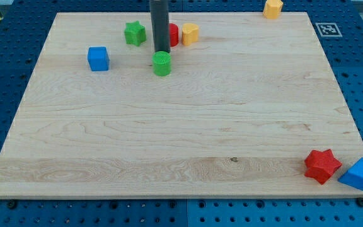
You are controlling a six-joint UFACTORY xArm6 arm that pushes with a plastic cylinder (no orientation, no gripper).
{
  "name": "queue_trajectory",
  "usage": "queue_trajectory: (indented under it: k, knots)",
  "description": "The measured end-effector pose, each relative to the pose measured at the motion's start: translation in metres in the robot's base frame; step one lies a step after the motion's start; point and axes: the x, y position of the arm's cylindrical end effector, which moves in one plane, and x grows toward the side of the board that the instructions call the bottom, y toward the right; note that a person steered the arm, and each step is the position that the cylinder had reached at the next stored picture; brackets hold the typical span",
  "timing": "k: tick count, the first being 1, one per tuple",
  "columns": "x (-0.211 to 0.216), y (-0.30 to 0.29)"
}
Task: Push green star slightly towards left
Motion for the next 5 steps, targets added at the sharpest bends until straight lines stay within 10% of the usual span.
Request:
queue_trajectory:
  k: [5]
  knots:
    - [-0.046,-0.043]
